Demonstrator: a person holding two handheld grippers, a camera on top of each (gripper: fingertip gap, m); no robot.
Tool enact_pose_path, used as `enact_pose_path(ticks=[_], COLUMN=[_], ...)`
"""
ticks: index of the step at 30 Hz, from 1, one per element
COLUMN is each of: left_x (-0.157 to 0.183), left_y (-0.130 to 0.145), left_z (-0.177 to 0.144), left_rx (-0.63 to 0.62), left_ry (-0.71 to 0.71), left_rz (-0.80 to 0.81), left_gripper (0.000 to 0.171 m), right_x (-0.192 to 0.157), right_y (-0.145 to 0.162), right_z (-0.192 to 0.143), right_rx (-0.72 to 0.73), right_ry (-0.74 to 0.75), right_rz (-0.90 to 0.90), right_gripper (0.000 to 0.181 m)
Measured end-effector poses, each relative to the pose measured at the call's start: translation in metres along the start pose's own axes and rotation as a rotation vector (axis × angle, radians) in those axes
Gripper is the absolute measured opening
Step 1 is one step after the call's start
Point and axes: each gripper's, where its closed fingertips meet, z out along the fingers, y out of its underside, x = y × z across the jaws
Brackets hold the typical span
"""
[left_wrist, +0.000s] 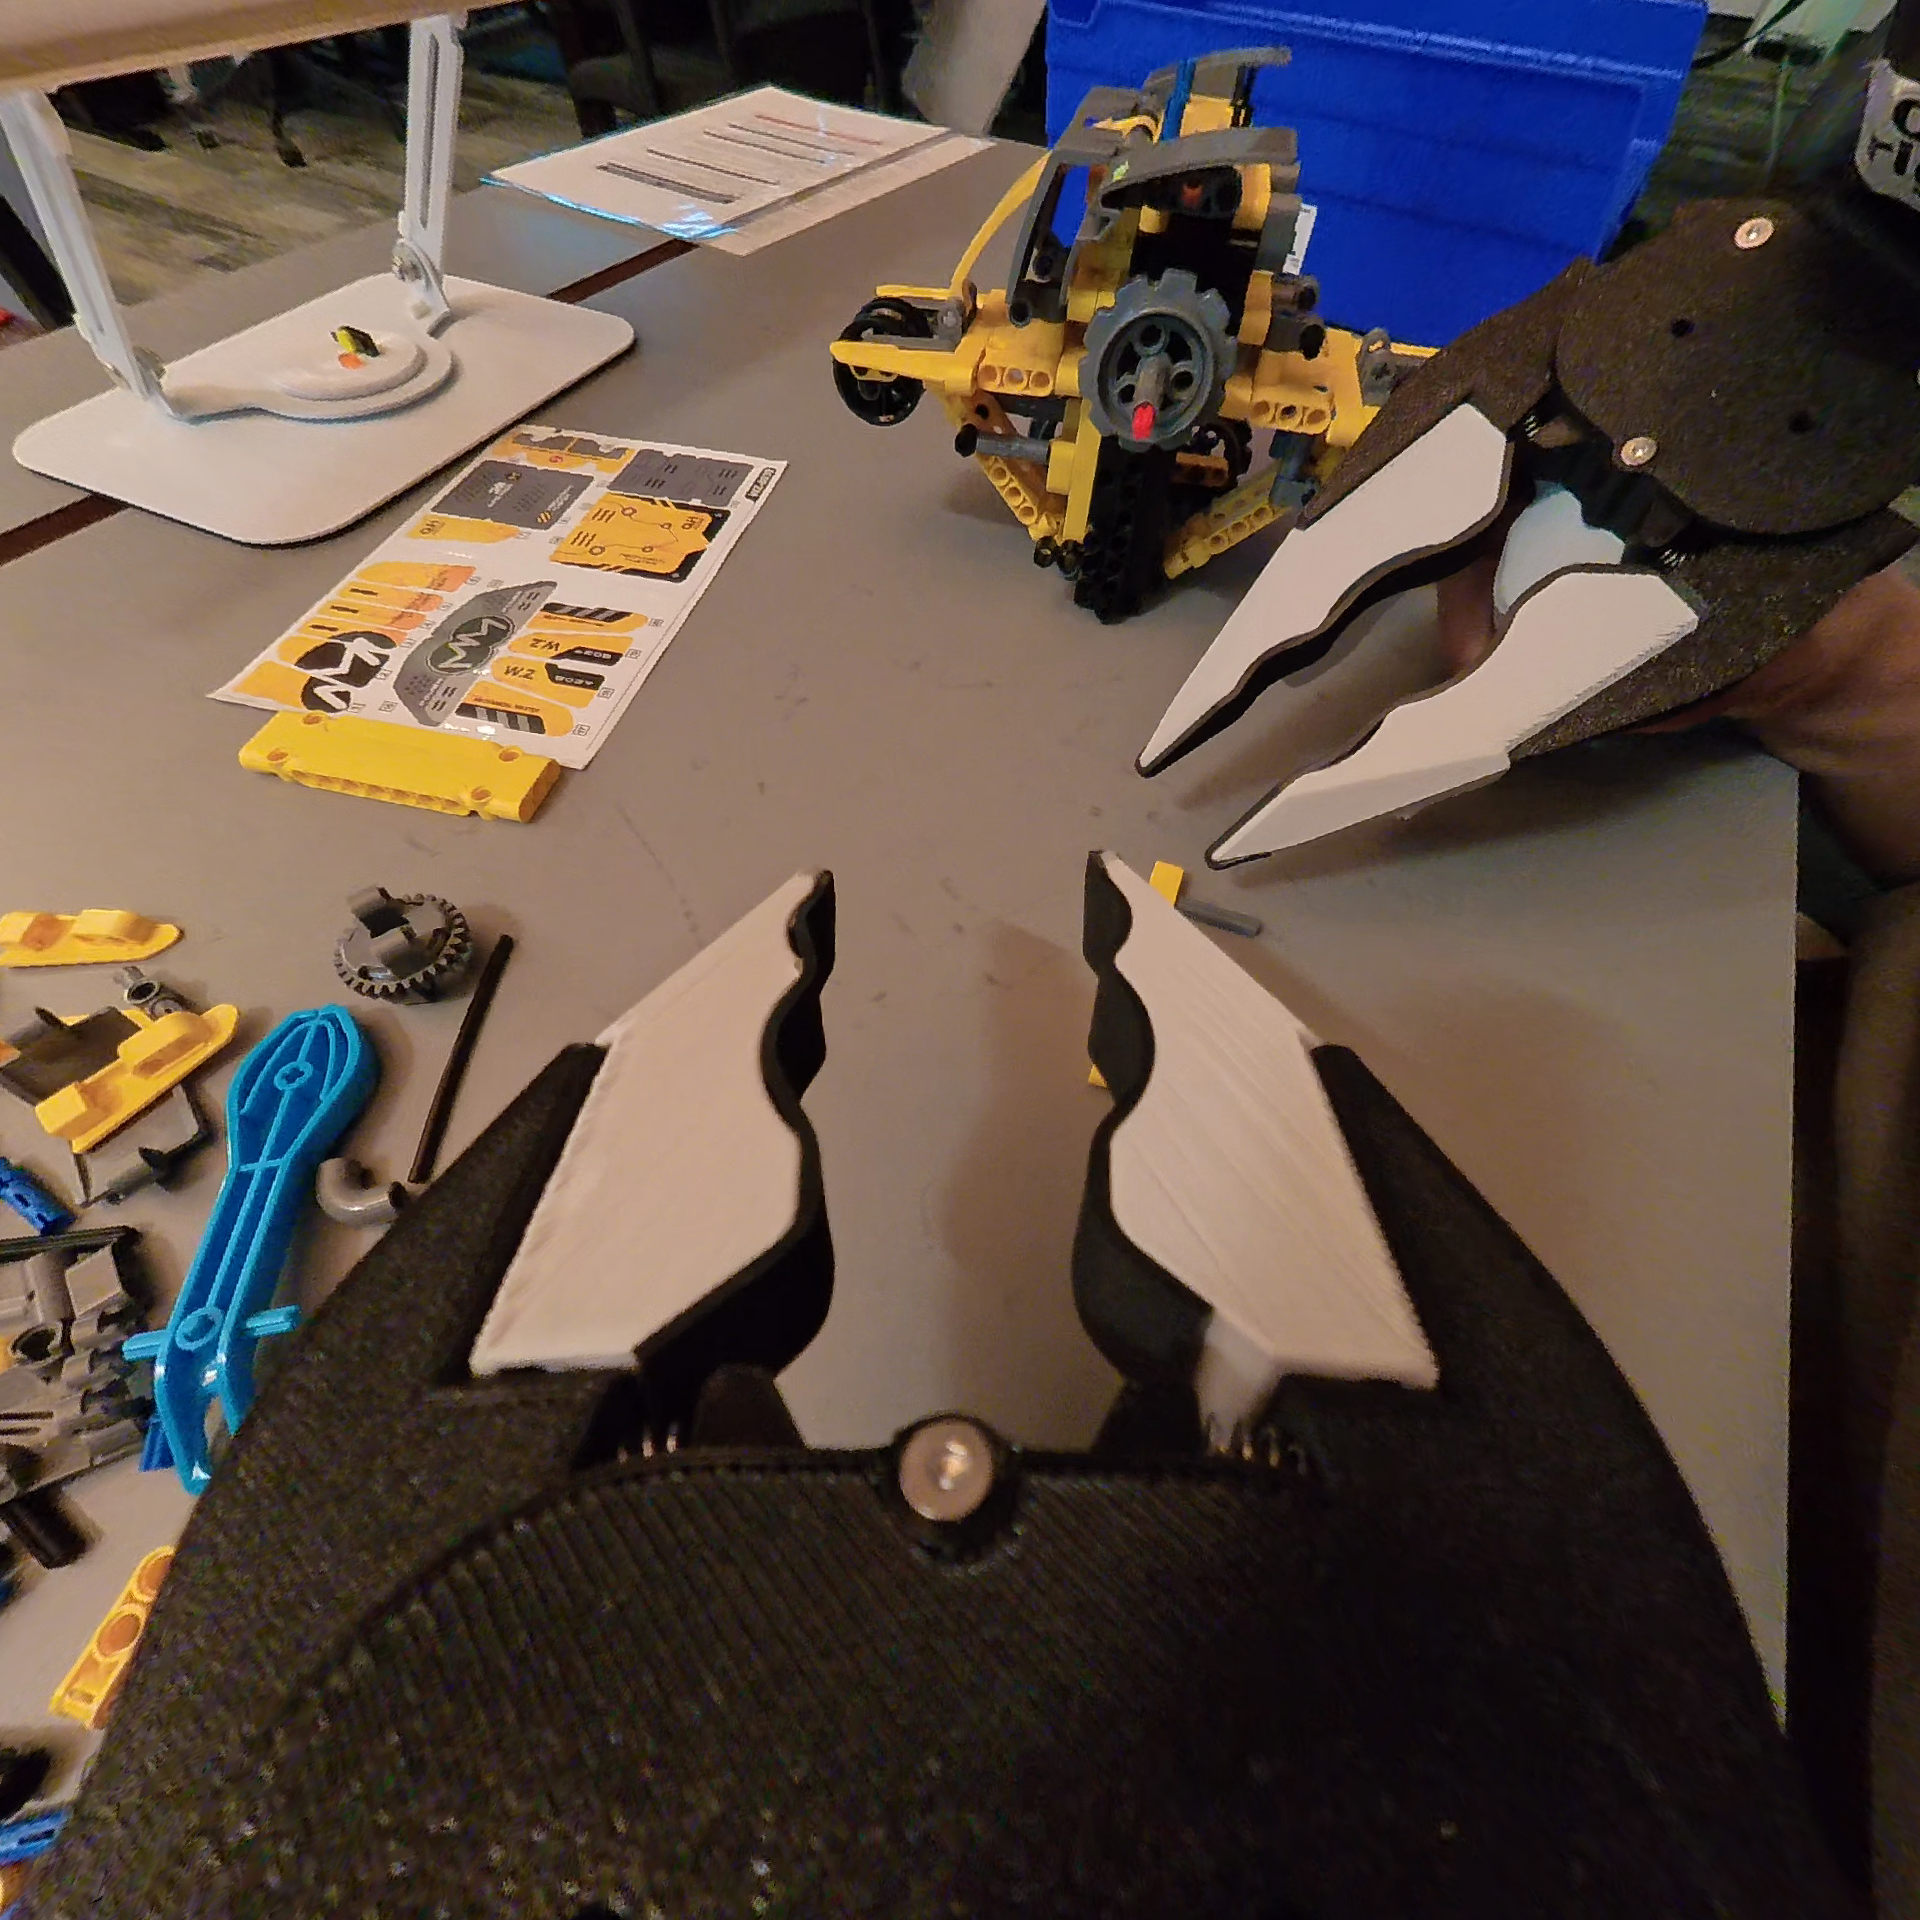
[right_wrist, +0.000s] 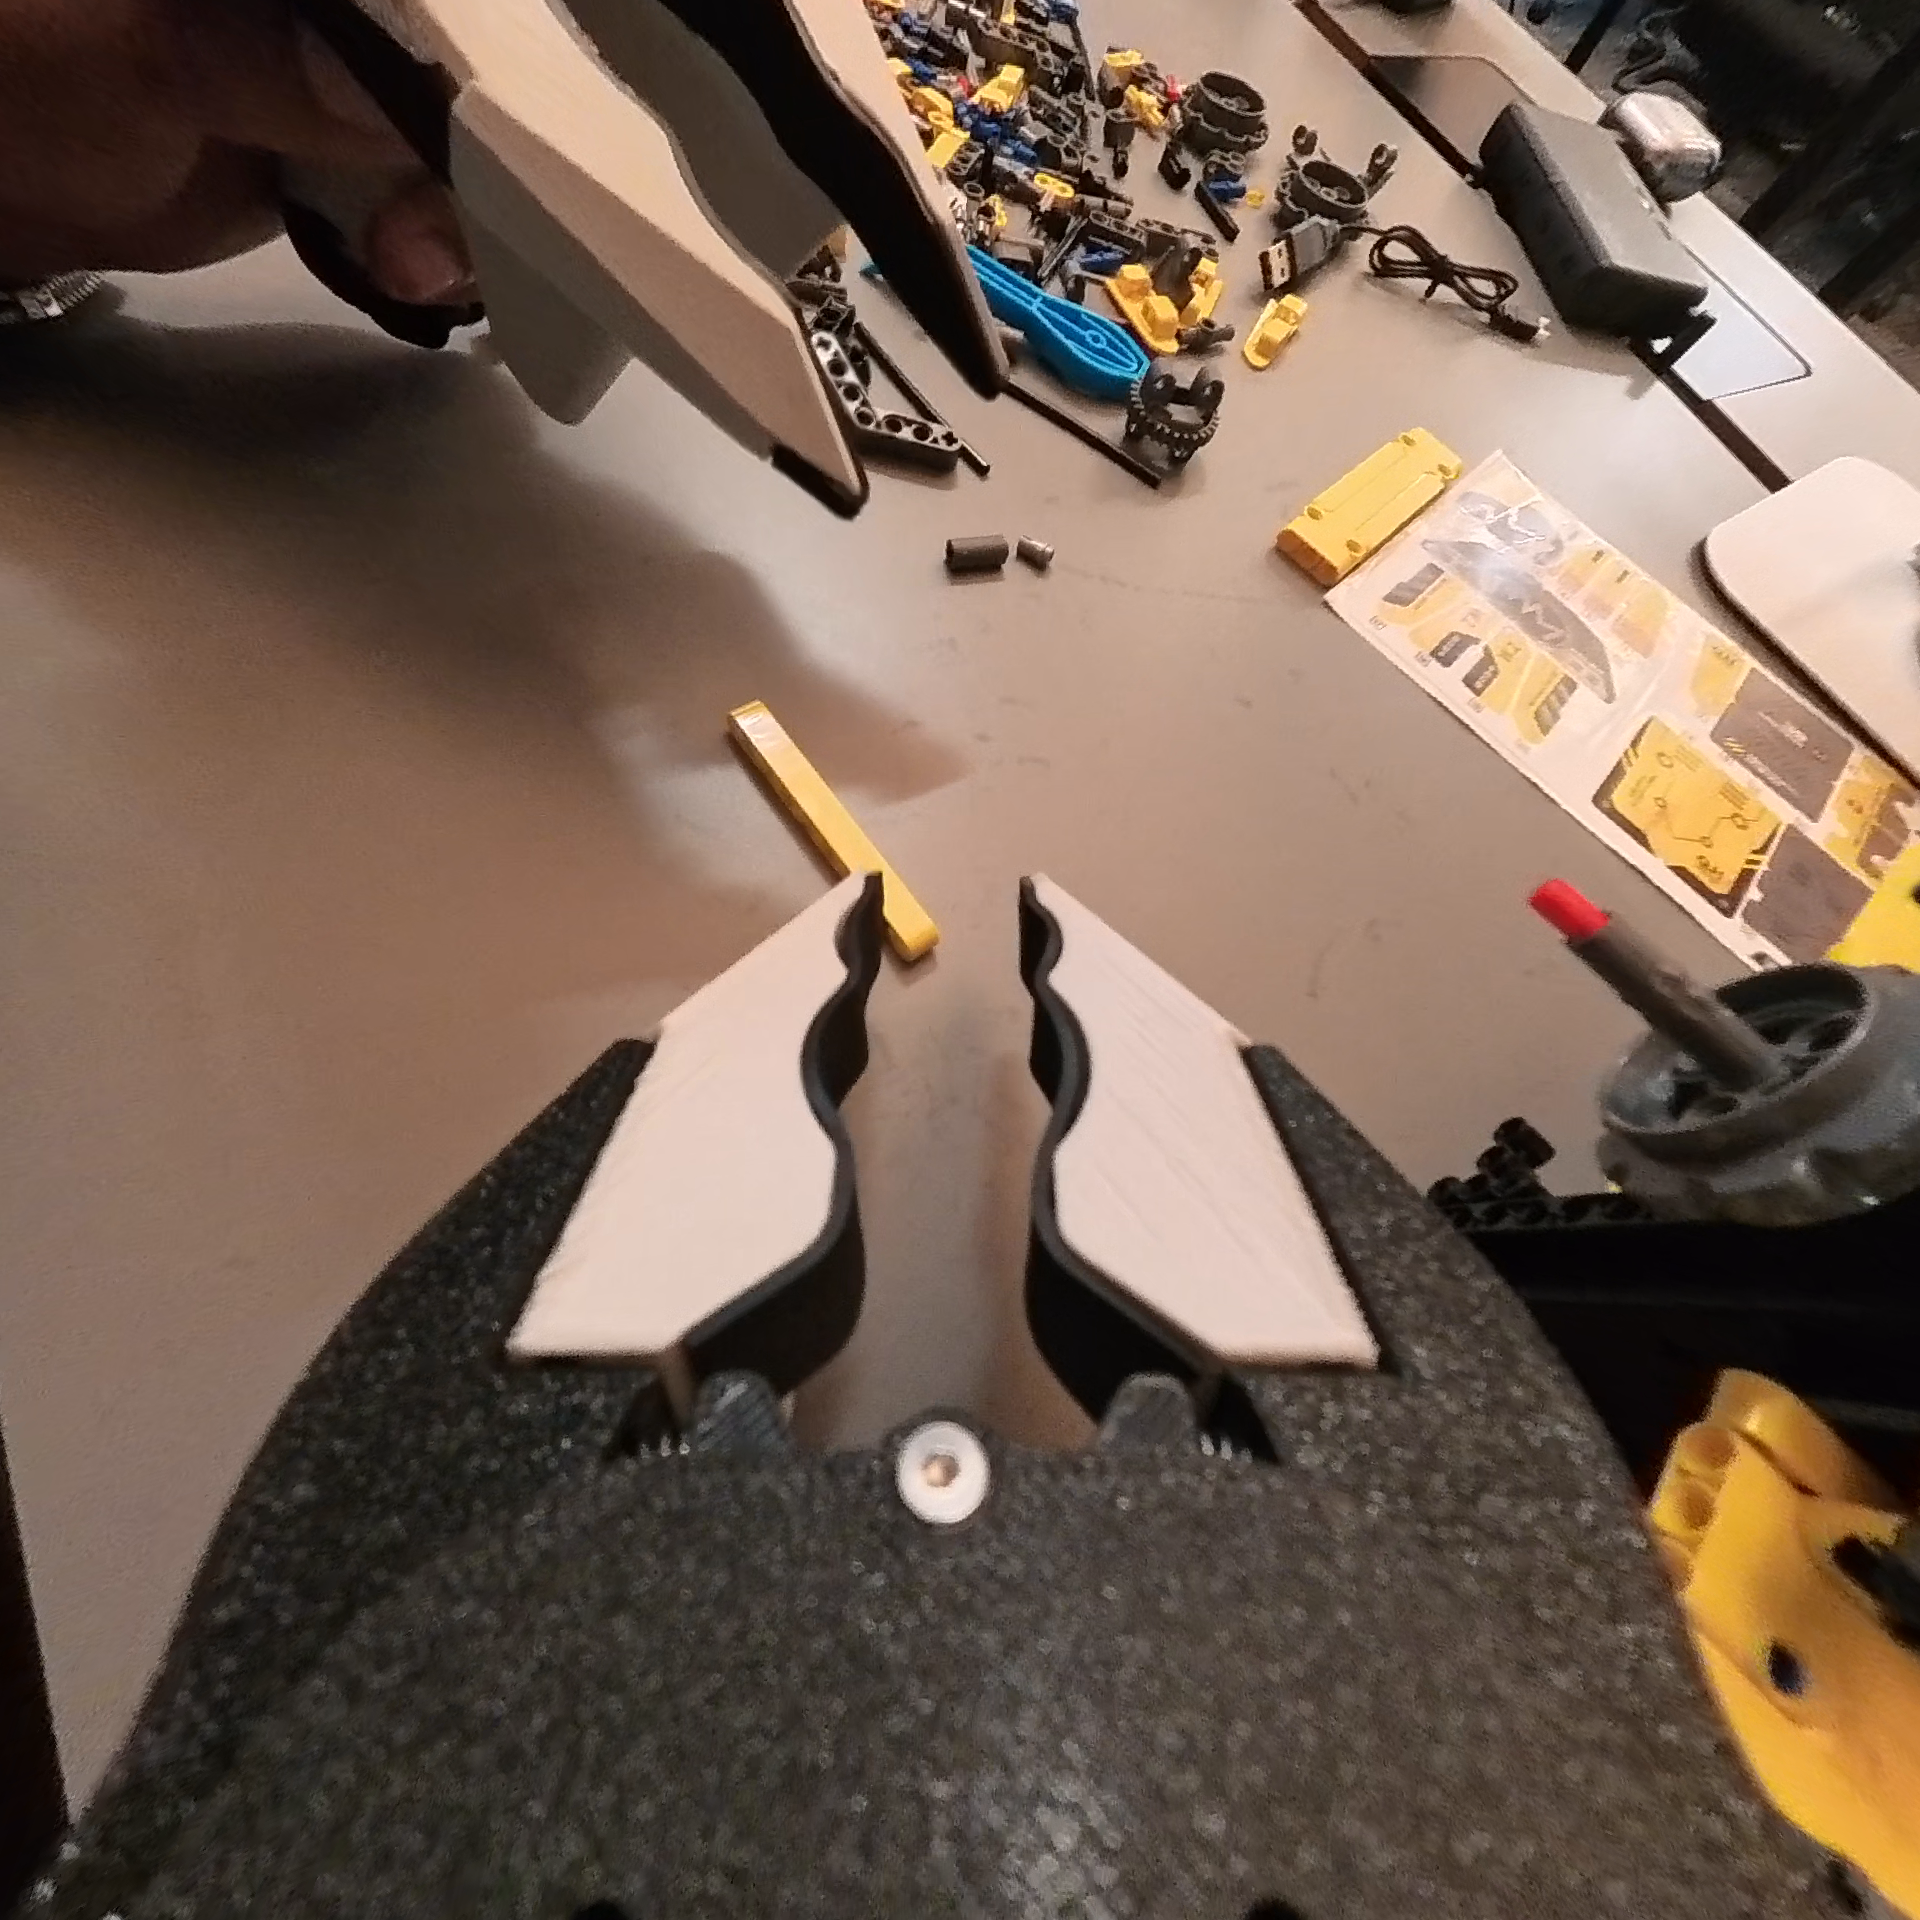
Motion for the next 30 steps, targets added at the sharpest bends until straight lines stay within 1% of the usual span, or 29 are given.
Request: enact_pose_path(ticks=[20, 30], left_x=[-0.0004, -0.0044], left_y=[0.0043, 0.0013], left_z=[0.0025, -0.0002], left_rx=[-0.025, -0.006], left_ry=[-0.009, -0.025], left_rz=[0.012, -0.002], left_gripper=[0.048, 0.048], right_x=[-0.0014, -0.0021], right_y=[0.0064, 0.0078], right_z=[0.0053, 0.0062], right_rx=[-0.049, -0.06], right_ry=[-0.004, -0.003], right_rz=[-0.008, -0.014], right_gripper=[0.029, 0.029])
